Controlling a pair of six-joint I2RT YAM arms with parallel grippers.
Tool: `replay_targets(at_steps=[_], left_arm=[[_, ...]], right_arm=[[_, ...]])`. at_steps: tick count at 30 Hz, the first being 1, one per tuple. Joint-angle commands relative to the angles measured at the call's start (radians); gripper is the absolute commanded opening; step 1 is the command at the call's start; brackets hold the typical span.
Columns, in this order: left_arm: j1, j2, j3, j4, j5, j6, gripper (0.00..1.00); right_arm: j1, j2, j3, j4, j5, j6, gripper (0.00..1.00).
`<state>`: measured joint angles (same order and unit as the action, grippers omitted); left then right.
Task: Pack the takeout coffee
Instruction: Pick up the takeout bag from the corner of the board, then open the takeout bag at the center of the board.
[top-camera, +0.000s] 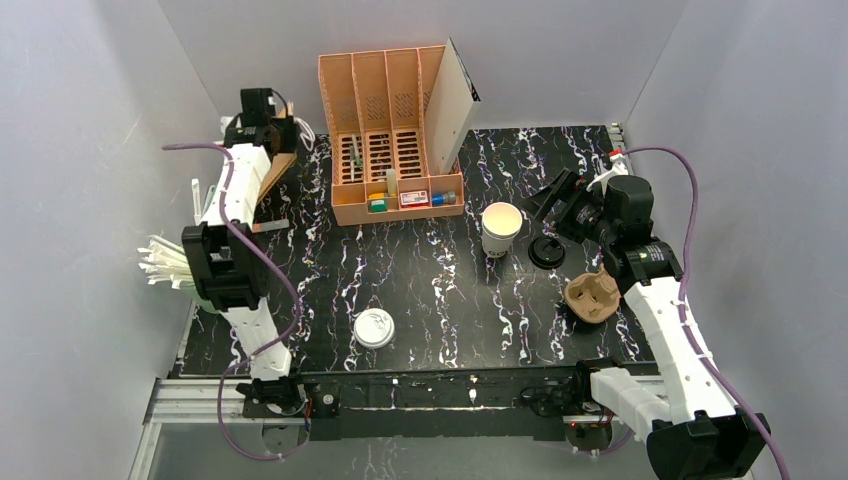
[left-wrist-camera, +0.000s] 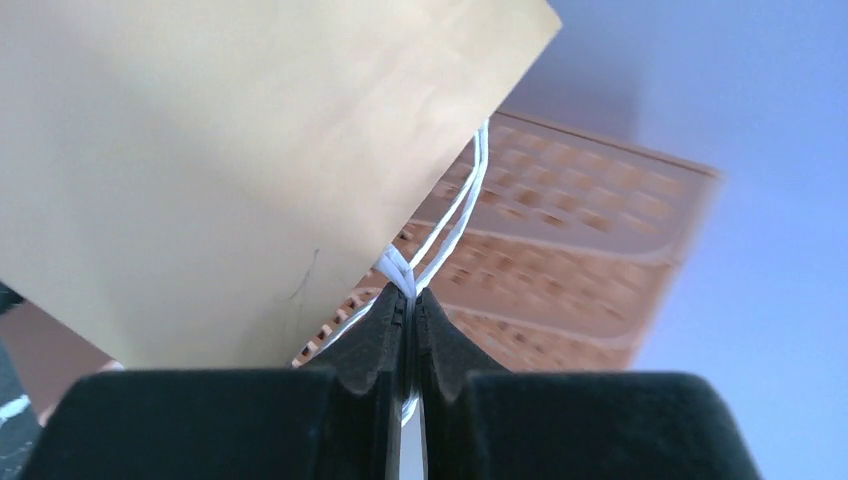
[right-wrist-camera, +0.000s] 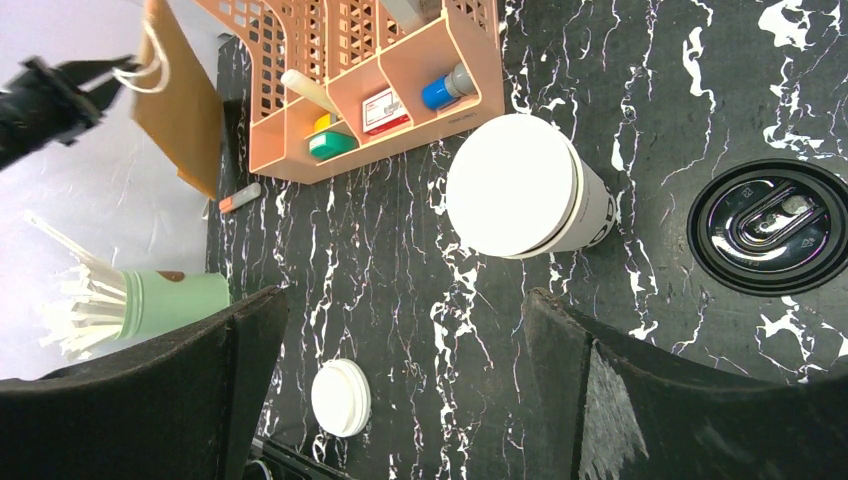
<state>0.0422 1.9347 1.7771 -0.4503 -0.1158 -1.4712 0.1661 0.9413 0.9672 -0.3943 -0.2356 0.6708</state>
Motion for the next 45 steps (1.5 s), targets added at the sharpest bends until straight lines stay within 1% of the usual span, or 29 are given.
replay_targets(at_steps=[1, 4, 6, 9, 13, 16, 19, 22, 23, 28, 34, 40, 43, 45], left_arm=[[-0.002, -0.129, 0.069, -0.027, 0.024, 0.083, 0.00], [-0.014, -0.203, 0.077, -0.020, 0.084, 0.136, 0.00], [-0.028, -0.256, 0.077, -0.012, 0.110, 0.197, 0.00], [-0.109, -0.340, 0.065, 0.015, 0.130, 0.280, 0.00], [-0.192, -0.445, 0.060, 0.049, 0.188, 0.371, 0.00], [-0.254, -0.513, 0.024, 0.082, 0.249, 0.417, 0.00], [-0.312, -0.596, -0.088, 0.172, 0.333, 0.452, 0.00], [-0.360, -0.679, -0.262, 0.306, 0.392, 0.442, 0.00], [-0.376, -0.695, -0.307, 0.325, 0.400, 0.442, 0.00], [-0.476, -0.732, -0.450, 0.327, 0.435, 0.469, 0.00], [-0.618, -0.764, -0.580, 0.329, 0.405, 0.525, 0.00], [-0.692, -0.760, -0.674, 0.337, 0.385, 0.560, 0.00], [-0.720, -0.750, -0.714, 0.351, 0.380, 0.561, 0.00], [-0.735, -0.742, -0.731, 0.364, 0.383, 0.564, 0.00]], right_arm=[[0.005, -0.011, 0.019, 0.038, -0.009, -0.006, 0.96], [0.006, 0.013, 0.055, 0.042, -0.035, -0.019, 0.96], [0.005, 0.039, 0.078, 0.056, -0.082, -0.020, 0.94], [0.005, 0.077, 0.118, 0.086, -0.168, -0.010, 0.88], [0.007, 0.130, 0.182, 0.103, -0.244, 0.001, 0.86], [0.018, 0.154, 0.228, 0.095, -0.259, 0.000, 0.86], [0.031, 0.153, 0.252, 0.086, -0.261, 0.001, 0.86], [0.036, 0.136, 0.241, 0.081, -0.258, 0.010, 0.86], [0.037, 0.127, 0.233, 0.080, -0.259, 0.014, 0.86], [0.037, 0.087, 0.199, 0.029, -0.248, 0.018, 0.85], [0.039, 0.035, 0.142, -0.020, -0.257, 0.016, 0.85], [0.049, 0.048, 0.118, -0.075, -0.276, 0.012, 0.83], [0.103, 0.071, 0.130, -0.120, -0.231, 0.033, 0.83], [0.167, 0.079, 0.136, -0.133, -0.172, 0.066, 0.83]])
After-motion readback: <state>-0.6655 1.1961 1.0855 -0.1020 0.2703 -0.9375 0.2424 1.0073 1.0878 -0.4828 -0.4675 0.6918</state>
